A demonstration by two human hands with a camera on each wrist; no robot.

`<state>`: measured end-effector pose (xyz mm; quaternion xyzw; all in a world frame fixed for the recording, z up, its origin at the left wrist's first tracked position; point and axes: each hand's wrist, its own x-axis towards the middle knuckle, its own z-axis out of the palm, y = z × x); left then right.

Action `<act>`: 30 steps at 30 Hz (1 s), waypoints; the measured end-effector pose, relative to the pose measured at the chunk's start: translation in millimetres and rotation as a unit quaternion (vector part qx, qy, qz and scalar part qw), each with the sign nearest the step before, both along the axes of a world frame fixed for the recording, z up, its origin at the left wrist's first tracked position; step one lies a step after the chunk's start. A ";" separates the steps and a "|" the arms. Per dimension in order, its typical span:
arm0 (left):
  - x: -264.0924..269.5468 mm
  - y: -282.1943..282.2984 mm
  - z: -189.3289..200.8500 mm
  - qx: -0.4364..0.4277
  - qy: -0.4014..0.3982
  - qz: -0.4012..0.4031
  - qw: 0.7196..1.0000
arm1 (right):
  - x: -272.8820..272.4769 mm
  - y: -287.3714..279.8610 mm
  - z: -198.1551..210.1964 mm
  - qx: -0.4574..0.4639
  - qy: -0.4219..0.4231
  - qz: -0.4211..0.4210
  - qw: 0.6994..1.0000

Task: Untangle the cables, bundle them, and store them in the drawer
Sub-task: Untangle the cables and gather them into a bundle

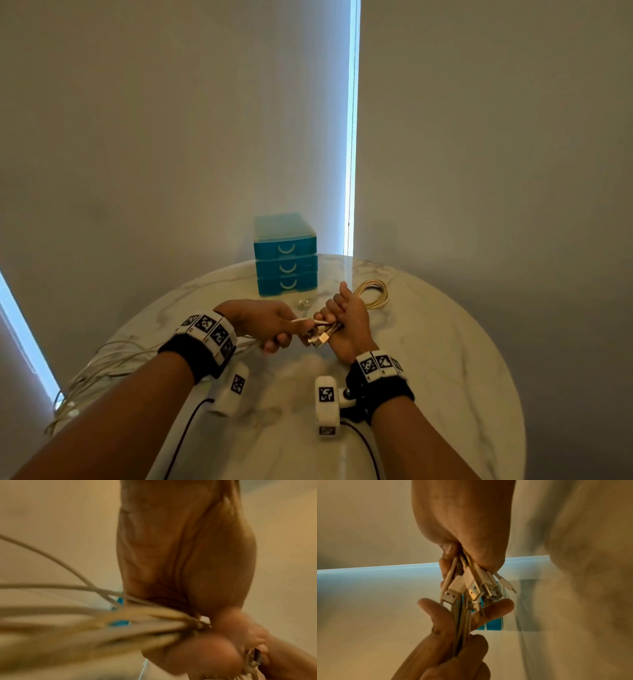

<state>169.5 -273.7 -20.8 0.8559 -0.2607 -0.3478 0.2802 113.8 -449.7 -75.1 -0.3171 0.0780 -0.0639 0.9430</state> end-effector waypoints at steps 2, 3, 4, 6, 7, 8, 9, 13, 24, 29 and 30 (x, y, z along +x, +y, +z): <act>5.0 -3.4 0.0 0.004 -0.051 0.022 0.998 | 0.9 -2.2 -1.1 0.008 -0.025 -0.005 1.000; 7.5 -5.5 -0.7 0.014 -0.104 0.029 0.994 | 2.3 -2.9 -2.2 0.010 -0.039 -0.007 0.999; 9.5 -7.6 -2.2 0.024 -0.158 0.034 0.987 | 4.1 -3.1 -4.0 0.006 -0.051 -0.008 0.999; 14.7 -11.5 -6.2 0.021 -0.217 0.055 0.974 | 6.3 -1.6 -6.9 -0.005 -0.067 -0.006 0.998; 17.7 -12.2 -8.0 0.006 -0.227 0.072 0.971 | 7.9 -0.1 -8.4 -0.013 -0.071 -0.004 0.997; 20.5 -13.0 -9.9 -0.010 -0.237 0.086 0.968 | 8.6 1.9 -9.1 -0.028 -0.070 -0.004 0.997; 21.5 -15.5 -10.0 -0.018 -0.255 0.094 0.962 | 9.8 1.5 -9.8 -0.048 -0.061 -0.014 0.997; 19.7 -29.5 -20.8 -0.026 -0.300 0.094 0.949 | 10.8 -1.9 -7.5 -0.057 -0.005 -0.067 0.996; 7.6 -31.6 -25.1 0.026 -0.222 0.073 0.972 | 7.4 -31.5 14.7 -0.225 0.194 -0.275 0.914; 15.2 -24.0 -25.0 0.147 -0.467 0.129 0.862 | 9.9 -23.3 12.8 -0.402 0.156 -0.254 0.866; 17.1 -22.9 -25.8 0.142 -0.488 0.139 0.850 | 9.0 -21.7 15.8 -0.435 0.150 -0.247 0.853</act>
